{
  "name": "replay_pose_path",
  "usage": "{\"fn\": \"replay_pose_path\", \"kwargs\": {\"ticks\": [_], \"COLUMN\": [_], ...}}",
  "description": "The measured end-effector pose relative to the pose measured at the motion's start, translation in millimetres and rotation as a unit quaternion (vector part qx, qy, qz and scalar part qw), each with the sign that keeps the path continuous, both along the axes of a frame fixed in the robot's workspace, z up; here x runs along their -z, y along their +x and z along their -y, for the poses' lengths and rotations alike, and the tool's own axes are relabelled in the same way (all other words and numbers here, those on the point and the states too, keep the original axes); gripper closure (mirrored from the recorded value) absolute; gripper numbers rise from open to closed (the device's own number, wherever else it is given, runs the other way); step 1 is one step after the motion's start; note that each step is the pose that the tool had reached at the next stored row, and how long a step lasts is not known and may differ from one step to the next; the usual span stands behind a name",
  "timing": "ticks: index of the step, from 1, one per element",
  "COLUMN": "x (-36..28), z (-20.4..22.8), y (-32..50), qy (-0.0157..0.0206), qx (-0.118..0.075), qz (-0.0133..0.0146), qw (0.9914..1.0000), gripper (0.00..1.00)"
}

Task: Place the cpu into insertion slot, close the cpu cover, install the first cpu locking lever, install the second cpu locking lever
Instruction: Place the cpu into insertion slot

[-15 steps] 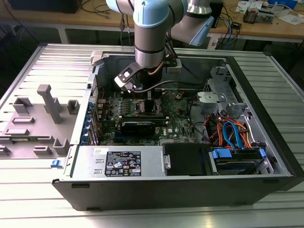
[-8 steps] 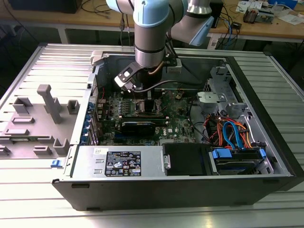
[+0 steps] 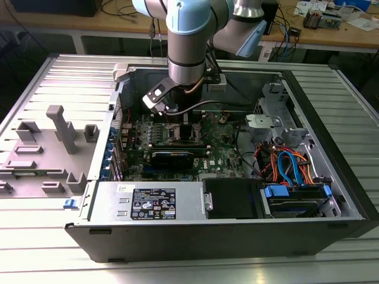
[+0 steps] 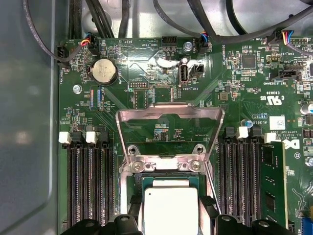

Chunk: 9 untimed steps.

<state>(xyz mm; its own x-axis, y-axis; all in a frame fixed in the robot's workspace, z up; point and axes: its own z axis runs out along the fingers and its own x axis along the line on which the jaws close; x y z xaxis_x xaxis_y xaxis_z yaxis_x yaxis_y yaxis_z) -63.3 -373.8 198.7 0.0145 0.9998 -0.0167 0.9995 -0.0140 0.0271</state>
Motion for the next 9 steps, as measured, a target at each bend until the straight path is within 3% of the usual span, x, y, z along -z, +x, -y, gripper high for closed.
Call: {"fn": "replay_pose_path", "kwargs": {"ticks": [9], "x": [0.0], "z": [0.0], "y": [0.0], "qy": [0.0001], "qx": [0.000], "qz": [0.0000], "qw": [1.00000], "gripper": [0.38]}}
